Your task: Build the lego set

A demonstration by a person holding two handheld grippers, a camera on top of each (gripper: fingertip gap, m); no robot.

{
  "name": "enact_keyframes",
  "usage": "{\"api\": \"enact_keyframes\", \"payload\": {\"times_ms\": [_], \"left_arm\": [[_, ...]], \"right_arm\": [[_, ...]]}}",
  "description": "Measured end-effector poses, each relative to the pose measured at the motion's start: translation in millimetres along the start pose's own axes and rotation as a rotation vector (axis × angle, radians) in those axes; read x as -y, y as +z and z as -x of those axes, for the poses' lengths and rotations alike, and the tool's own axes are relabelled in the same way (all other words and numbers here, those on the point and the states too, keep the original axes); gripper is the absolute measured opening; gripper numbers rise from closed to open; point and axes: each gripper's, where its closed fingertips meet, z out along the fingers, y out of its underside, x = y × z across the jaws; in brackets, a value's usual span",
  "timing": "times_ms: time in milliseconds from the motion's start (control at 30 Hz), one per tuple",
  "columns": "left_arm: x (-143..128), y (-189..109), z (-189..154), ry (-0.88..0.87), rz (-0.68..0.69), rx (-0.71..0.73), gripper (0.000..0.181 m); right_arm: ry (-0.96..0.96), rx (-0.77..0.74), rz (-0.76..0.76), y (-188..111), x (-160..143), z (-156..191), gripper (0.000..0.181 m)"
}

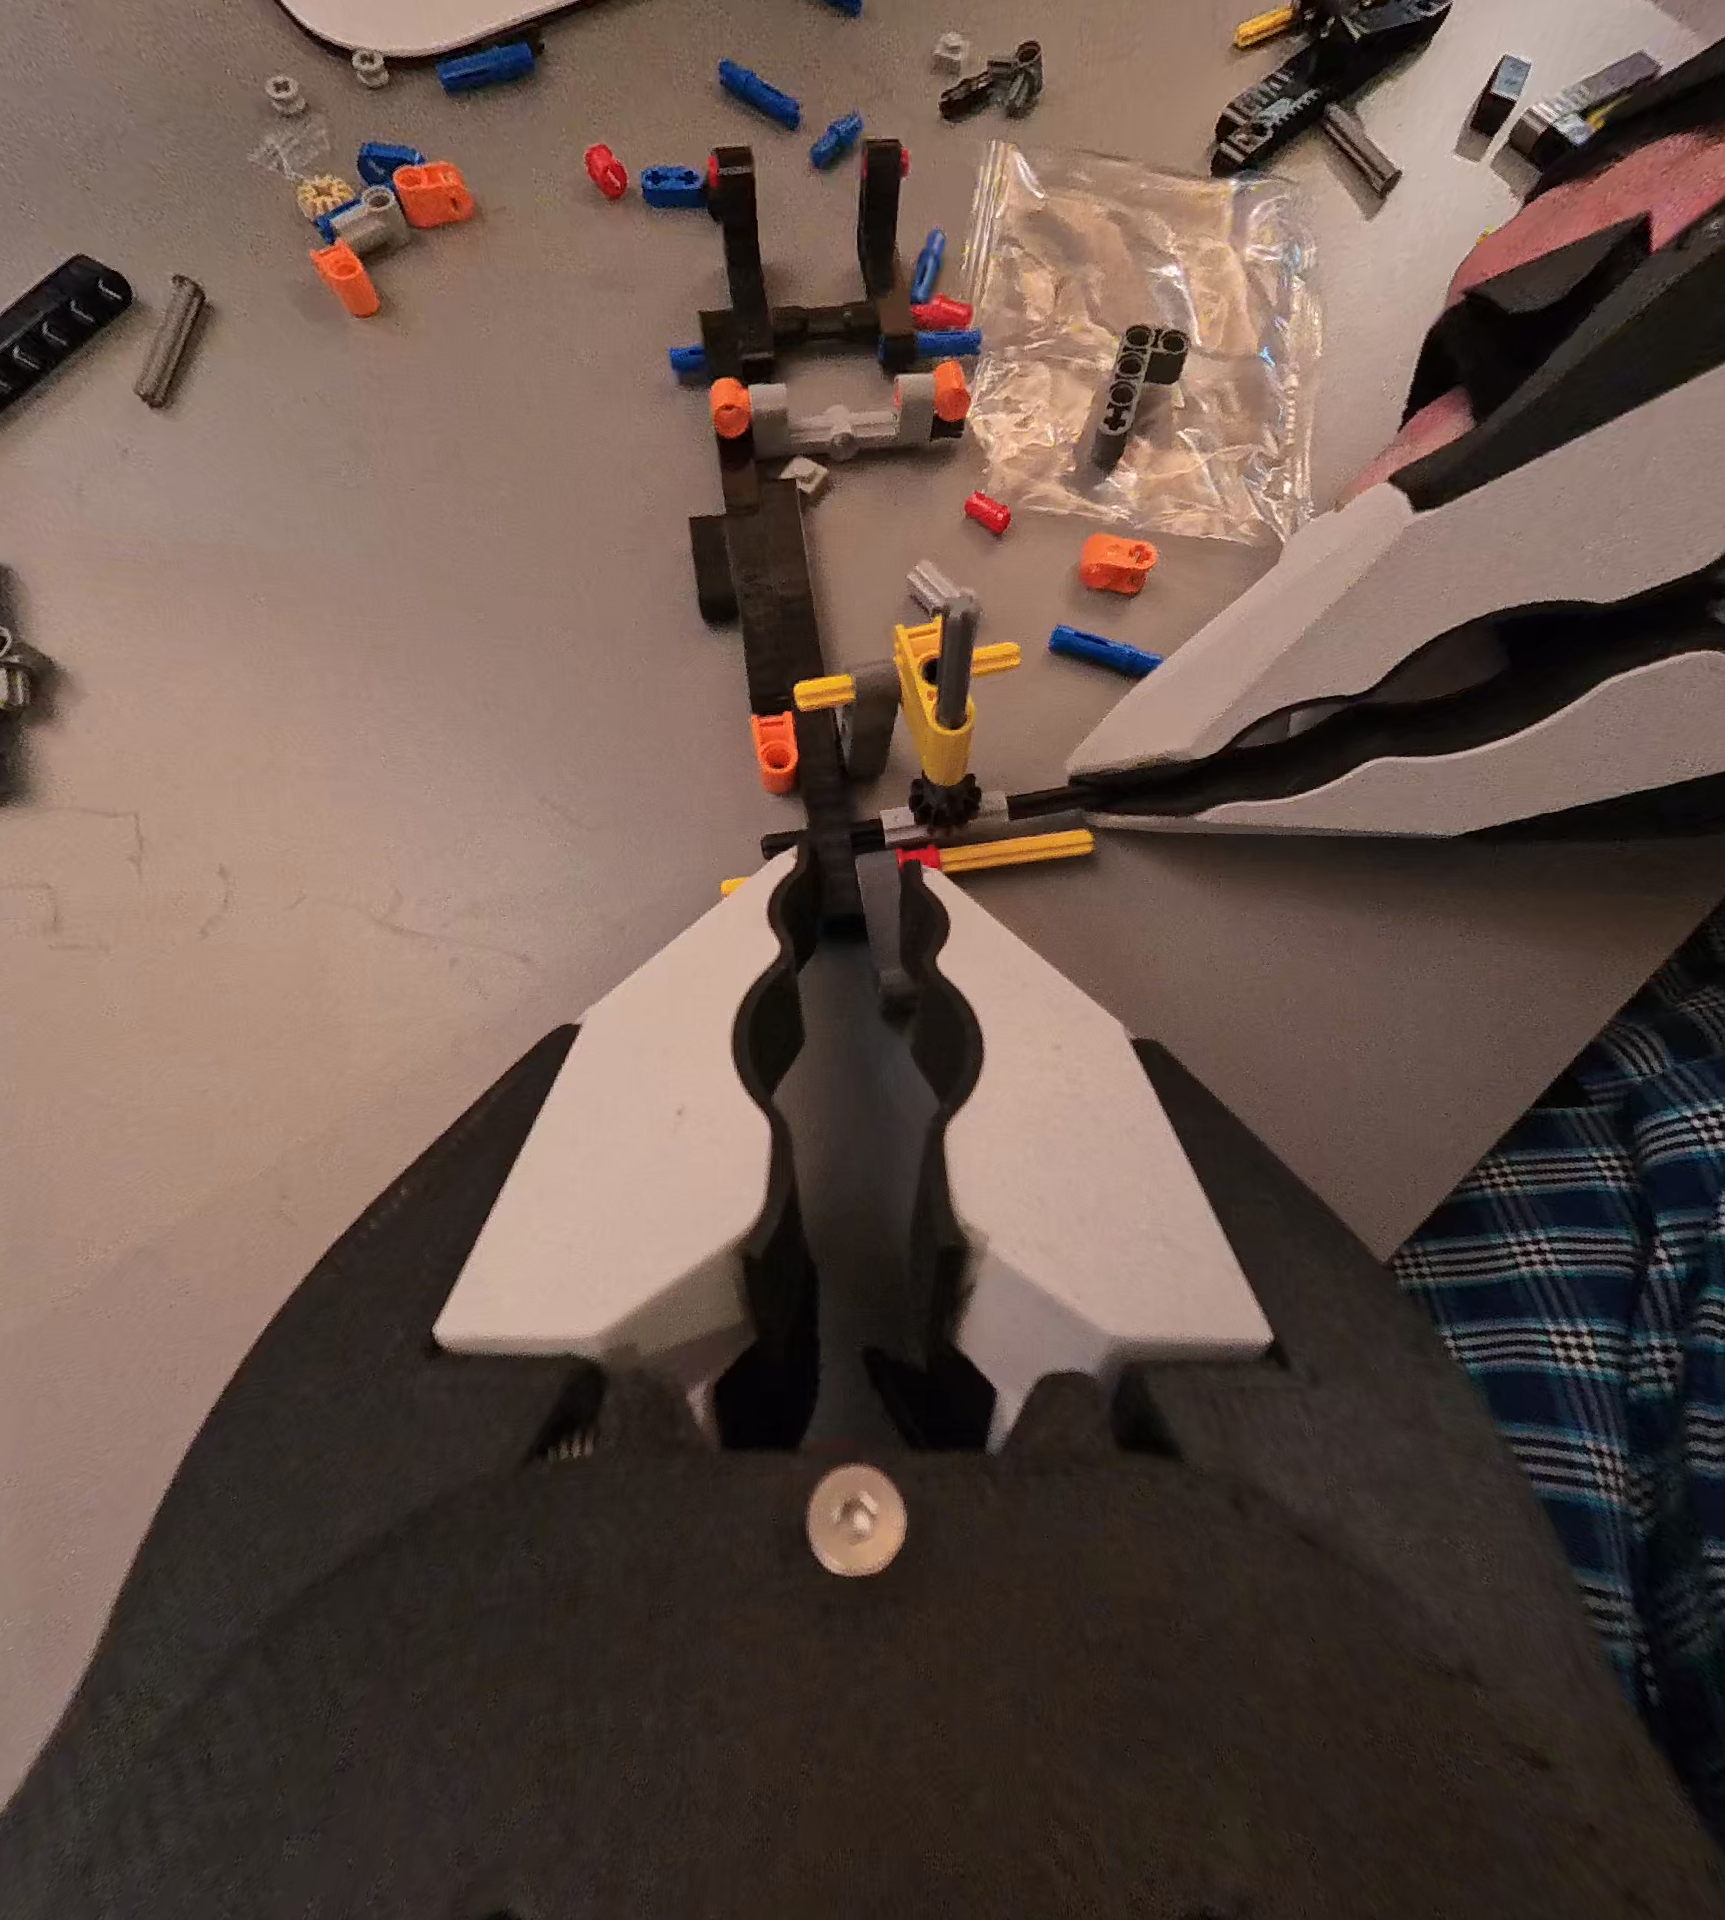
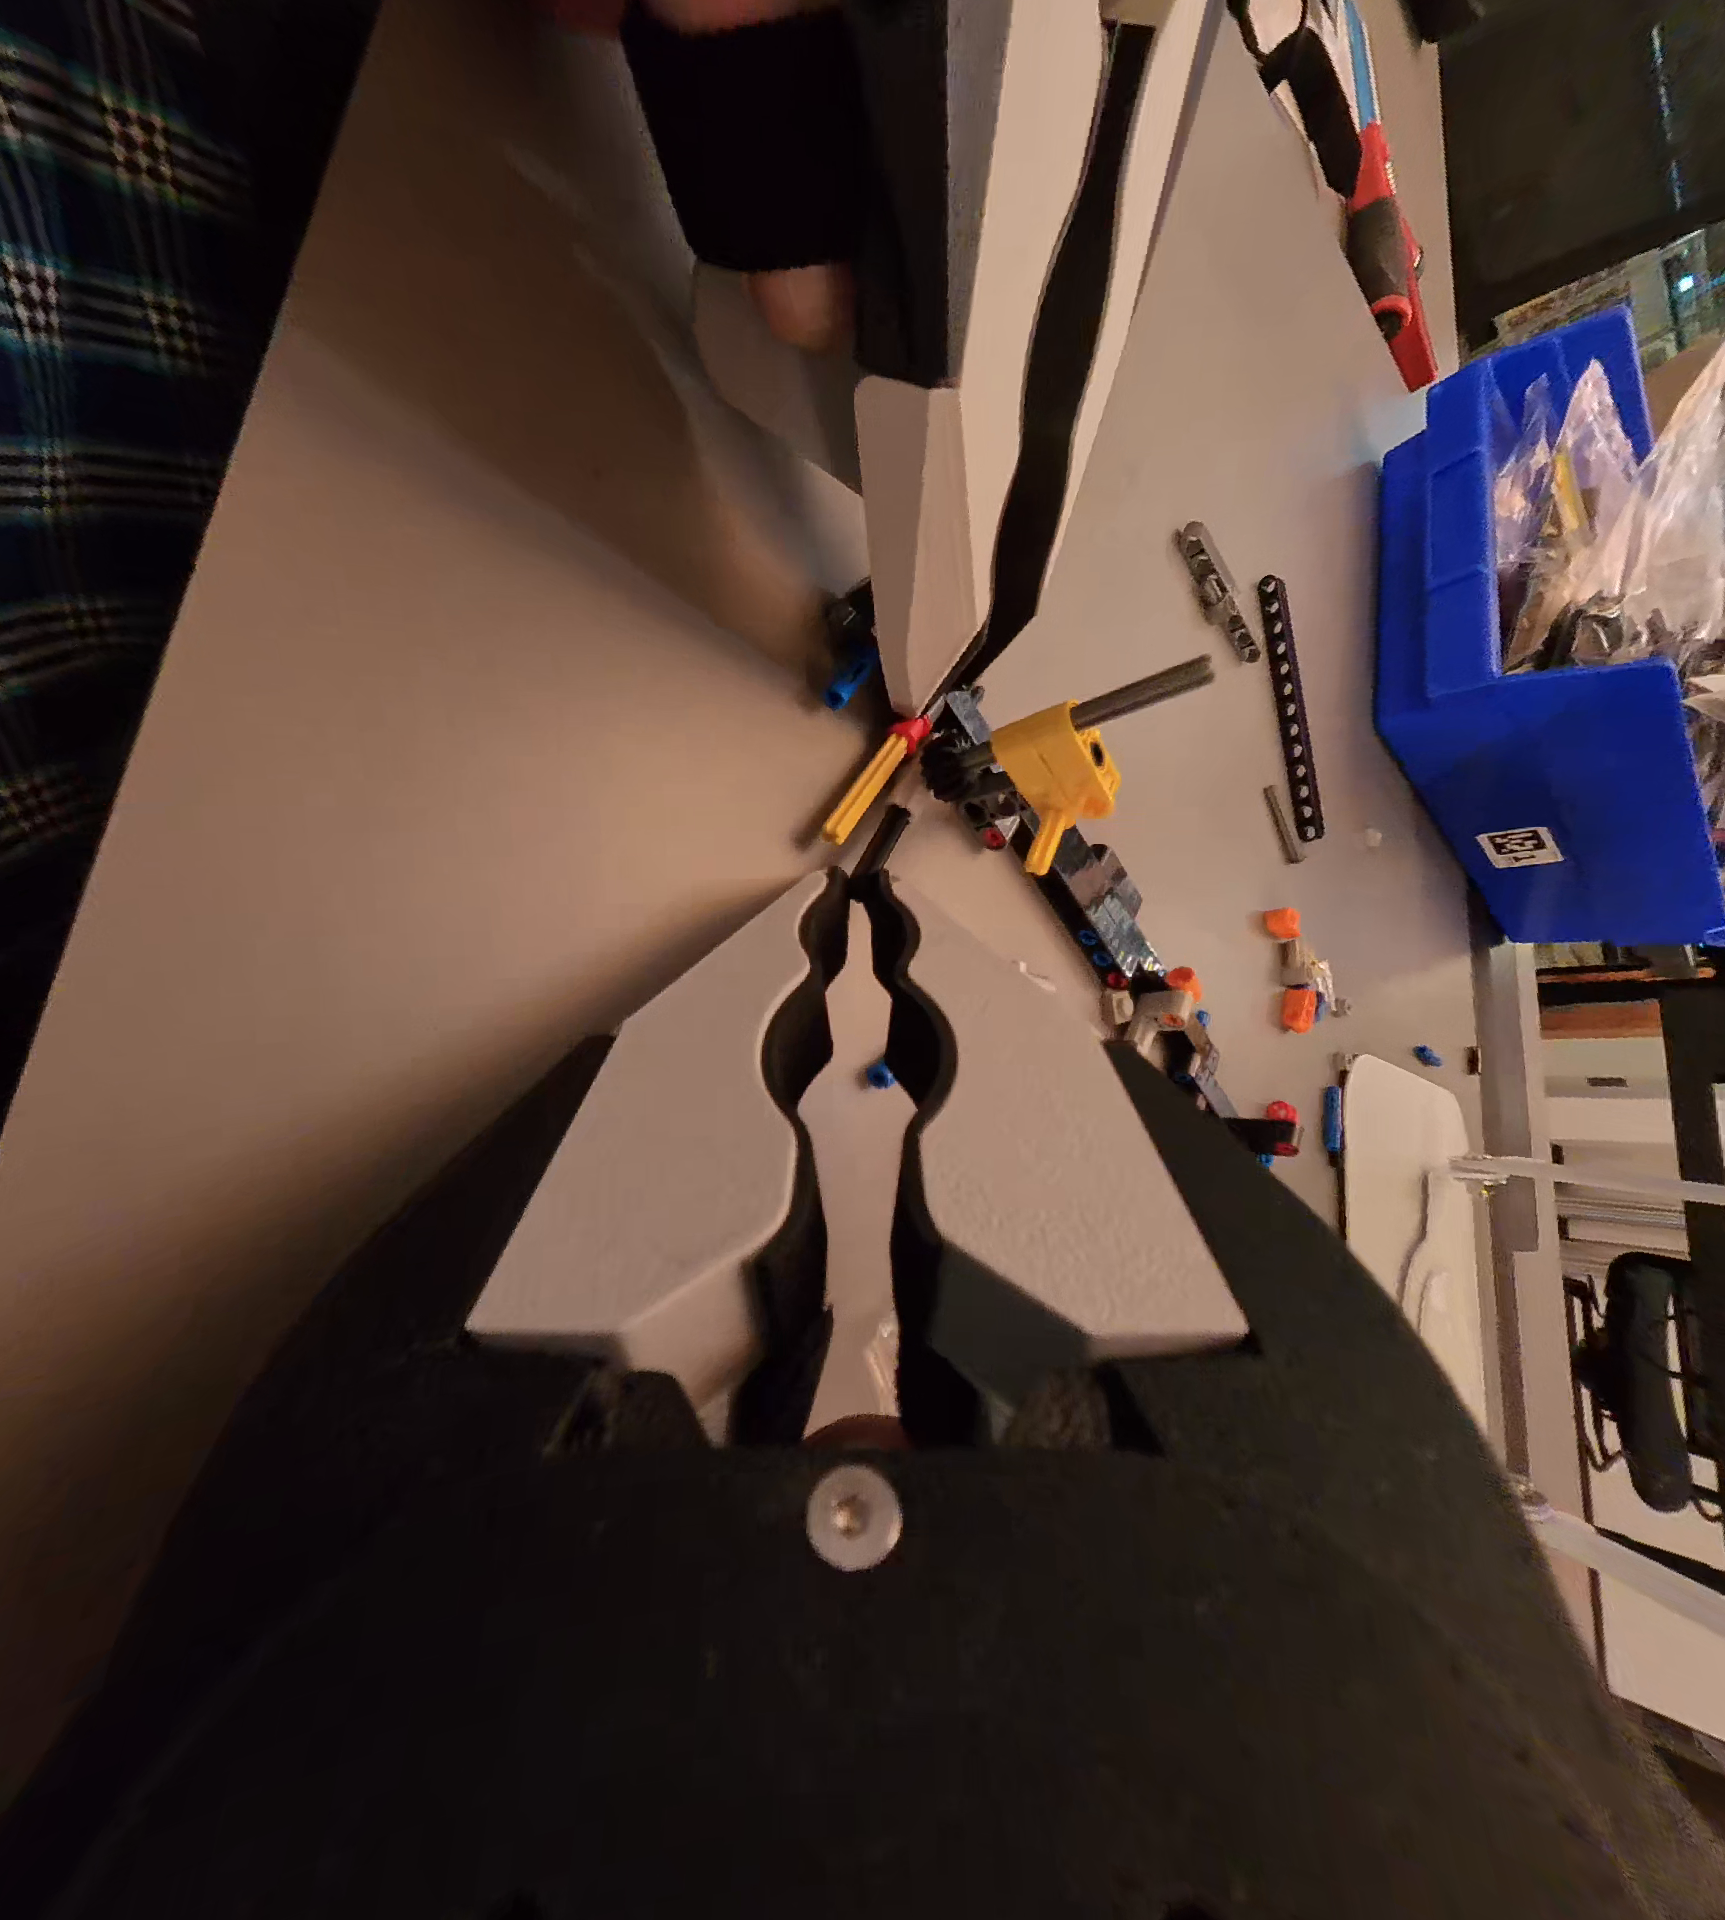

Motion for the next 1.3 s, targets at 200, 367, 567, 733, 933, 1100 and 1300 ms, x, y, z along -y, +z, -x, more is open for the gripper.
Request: {"api": "enact_keyframes", "payload": {"times_ms": [200,367,567,733,933,1100,1300], "left_arm": [[0,1,-1,0.002,0.000,0.002,0.014],[1,1,-1,-0.003,-0.002,-0.003,0.014],[1,-1,2,-0.011,-0.007,0.019,0.014],[1,-1,3,-0.022,-0.009,0.025,0.013],[2,-2,4,-0.052,-0.013,0.012,0.013],[3,-3,7,-0.130,-0.021,-0.040,0.012],[2,-3,4,-0.160,-0.013,-0.089,0.000]], "right_arm": [[-0.031,0.005,-0.017,-2,-1,1,0.002],[0.020,0.032,-0.030,-3,-1,2,0.001],[0.253,0.132,-0.019,-1,-6,-9,0.016],[0.316,0.177,-0.021,5,-2,-7,0.012],[0.049,0.050,-0.004,5,1,-10,0.010],[-0.094,-0.010,-0.021,6,4,-10,0.012],[-0.149,0.003,-0.045,6,8,-7,0.012]]}}
